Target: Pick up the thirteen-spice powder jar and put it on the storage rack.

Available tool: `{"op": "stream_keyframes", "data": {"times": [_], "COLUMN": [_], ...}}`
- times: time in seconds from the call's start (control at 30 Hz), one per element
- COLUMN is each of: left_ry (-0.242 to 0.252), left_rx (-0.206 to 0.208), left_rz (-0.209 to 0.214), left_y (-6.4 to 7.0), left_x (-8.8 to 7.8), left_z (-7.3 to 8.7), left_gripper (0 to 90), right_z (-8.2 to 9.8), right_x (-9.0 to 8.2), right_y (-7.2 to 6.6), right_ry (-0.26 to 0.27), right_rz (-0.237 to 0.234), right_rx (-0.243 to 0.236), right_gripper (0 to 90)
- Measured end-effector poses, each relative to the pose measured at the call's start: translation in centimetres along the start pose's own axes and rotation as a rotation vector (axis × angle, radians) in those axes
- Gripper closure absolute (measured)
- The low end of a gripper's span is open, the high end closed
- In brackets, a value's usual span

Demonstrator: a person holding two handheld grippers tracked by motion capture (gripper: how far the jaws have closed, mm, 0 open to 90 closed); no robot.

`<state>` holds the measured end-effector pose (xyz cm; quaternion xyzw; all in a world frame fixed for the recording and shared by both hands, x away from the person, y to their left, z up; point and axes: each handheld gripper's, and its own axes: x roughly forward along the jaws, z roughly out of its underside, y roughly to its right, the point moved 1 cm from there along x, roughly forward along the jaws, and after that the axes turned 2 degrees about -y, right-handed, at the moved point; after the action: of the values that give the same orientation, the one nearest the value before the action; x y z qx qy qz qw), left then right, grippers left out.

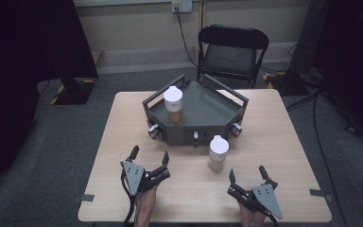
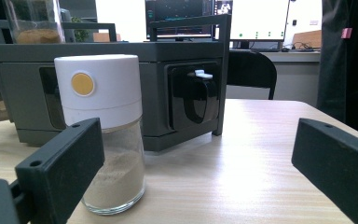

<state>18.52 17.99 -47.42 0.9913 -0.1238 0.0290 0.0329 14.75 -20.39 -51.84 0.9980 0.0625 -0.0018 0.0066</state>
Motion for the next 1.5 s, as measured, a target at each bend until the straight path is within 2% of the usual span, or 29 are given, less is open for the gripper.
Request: {"op": "stream_keyframes", "data": {"times": [0.13, 0.33, 0.57, 0.8, 1.4, 1.5], "left_ry": [-0.008, -0.022, -0.035, -0.036, -0.06, -0.061], "left_rx": [-0.006, 0.007, 0.014, 0.047, 0.044, 0.056], "left_rz": [-0.003, -0.012, -0.021, -0.025, -0.035, -0.04], "left_y": [0.1, 0.3, 0.4, 0.3, -0.4, -0.3], "left_x": [-0.1, -0.4, -1.0, -1.3, -1.5, -1.6], "left_z": [0.3, 1.1, 2.5, 3.2, 4.5, 4.6], "left_gripper": [0.0, 0.0, 0.0, 0.0, 0.0, 0.0], "right_z": [0.0, 0.0, 0.0, 0.0, 0.0, 0.0], "right_x": [0.0, 0.0, 0.0, 0.0, 0.0, 0.0], "right_y": [0.0, 0.0, 0.0, 0.0, -0.1, -0.1], "right_ry": [0.001, 0.0, 0.001, 0.001, -0.001, -0.001], "right_rz": [0.0, 0.001, 0.001, 0.001, 0.003, 0.003], "right_rx": [0.0, 0.0, 0.0, 0.0, 0.001, 0.001], "right_gripper": [0.7, 0.7, 0.7, 0.7, 0.7, 0.7]}}
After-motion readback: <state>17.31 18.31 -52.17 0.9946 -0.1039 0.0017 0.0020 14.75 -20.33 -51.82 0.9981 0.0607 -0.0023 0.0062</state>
